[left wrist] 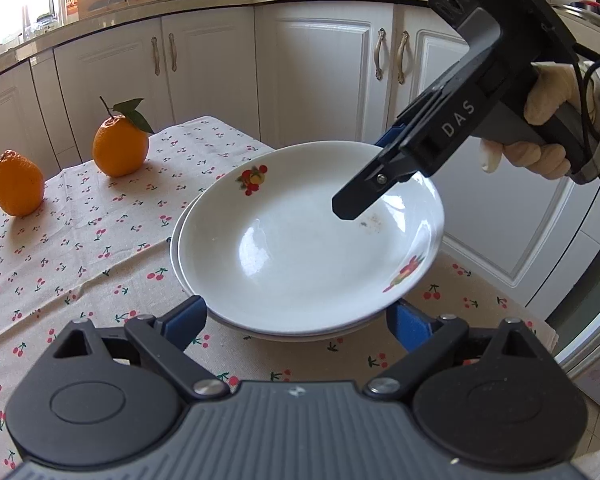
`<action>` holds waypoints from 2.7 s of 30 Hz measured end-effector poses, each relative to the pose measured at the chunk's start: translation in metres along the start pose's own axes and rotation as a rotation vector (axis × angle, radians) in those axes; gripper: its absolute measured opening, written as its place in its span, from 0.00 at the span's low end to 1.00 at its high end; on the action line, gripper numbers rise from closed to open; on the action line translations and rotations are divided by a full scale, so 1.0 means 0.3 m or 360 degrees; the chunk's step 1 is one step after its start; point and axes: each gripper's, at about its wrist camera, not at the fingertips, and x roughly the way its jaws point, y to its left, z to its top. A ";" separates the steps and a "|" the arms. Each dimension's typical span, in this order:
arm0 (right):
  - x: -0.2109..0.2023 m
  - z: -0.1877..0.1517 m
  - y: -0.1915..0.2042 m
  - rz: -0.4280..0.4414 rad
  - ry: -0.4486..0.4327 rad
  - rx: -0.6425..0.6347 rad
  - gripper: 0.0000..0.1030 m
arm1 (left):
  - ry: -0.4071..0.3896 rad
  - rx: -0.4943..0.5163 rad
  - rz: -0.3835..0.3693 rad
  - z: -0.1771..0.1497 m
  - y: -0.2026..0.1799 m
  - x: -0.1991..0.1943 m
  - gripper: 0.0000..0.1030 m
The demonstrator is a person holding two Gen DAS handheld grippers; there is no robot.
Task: Organize plates and bowls
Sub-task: 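Lower the held plate onto the plate stack with the right gripper, then open the right gripper and withdraw from the stack, then reach the left gripper to a white bowl's rim and grasp it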
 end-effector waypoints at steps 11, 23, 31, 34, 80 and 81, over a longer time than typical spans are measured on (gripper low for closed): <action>0.018 -0.025 0.034 -0.0094 0.0071 -0.0069 0.94 | -0.0015 0.0038 0.0026 -0.001 -0.010 -0.017 0.94; -0.060 -0.032 0.162 -0.0172 -0.0047 -0.0201 1.00 | -0.0107 0.0043 0.0069 -0.007 0.001 -0.094 0.95; -0.102 -0.031 0.344 -0.0258 -0.0246 -0.0349 1.00 | -0.0208 0.0025 0.0183 -0.043 0.037 -0.240 0.98; -0.106 -0.029 0.412 -0.0257 -0.0337 -0.0389 1.00 | -0.0227 -0.0008 0.0225 -0.070 0.064 -0.299 0.98; 0.404 -0.018 1.246 0.0221 -0.0222 -0.1006 0.97 | 0.0047 -0.0443 0.0496 -0.553 0.668 -0.688 0.74; 0.408 -0.019 1.251 0.0229 -0.0219 -0.1019 0.96 | 0.0048 -0.0448 0.0491 -0.554 0.669 -0.688 0.73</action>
